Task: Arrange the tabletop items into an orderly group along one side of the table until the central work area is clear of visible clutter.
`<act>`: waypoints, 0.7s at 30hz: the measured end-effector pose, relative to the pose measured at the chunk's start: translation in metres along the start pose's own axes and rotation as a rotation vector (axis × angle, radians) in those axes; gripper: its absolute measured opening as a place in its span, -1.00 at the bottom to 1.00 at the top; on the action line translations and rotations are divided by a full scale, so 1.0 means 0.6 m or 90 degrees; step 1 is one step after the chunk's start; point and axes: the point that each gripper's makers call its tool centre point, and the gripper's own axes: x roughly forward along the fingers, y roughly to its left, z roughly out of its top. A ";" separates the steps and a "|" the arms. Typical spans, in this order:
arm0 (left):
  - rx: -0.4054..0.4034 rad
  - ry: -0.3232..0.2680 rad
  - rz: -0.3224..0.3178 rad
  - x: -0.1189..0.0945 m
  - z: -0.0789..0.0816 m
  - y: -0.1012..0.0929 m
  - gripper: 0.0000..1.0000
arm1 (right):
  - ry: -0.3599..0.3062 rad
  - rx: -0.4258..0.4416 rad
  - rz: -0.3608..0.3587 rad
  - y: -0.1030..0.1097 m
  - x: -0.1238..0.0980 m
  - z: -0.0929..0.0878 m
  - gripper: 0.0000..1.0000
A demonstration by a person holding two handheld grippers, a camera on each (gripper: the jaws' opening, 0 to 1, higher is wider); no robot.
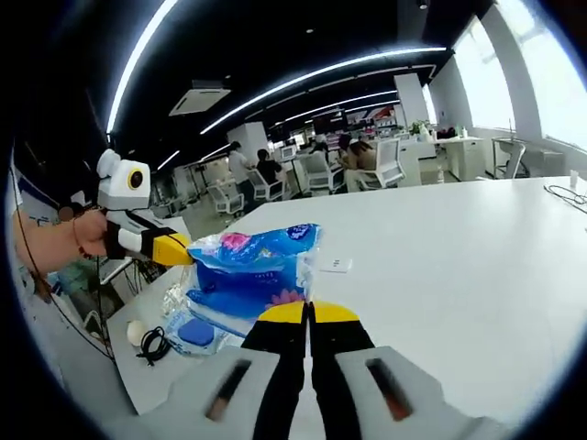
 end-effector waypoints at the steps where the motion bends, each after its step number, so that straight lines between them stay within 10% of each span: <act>1: 0.001 0.003 -0.002 0.007 -0.001 0.000 -1.00 | 0.001 -0.001 -0.003 -0.004 0.000 -0.001 -1.00; 21: -0.029 0.040 -0.007 0.077 -0.031 0.034 -1.00 | 0.031 0.026 -0.048 -0.058 0.018 -0.046 -1.00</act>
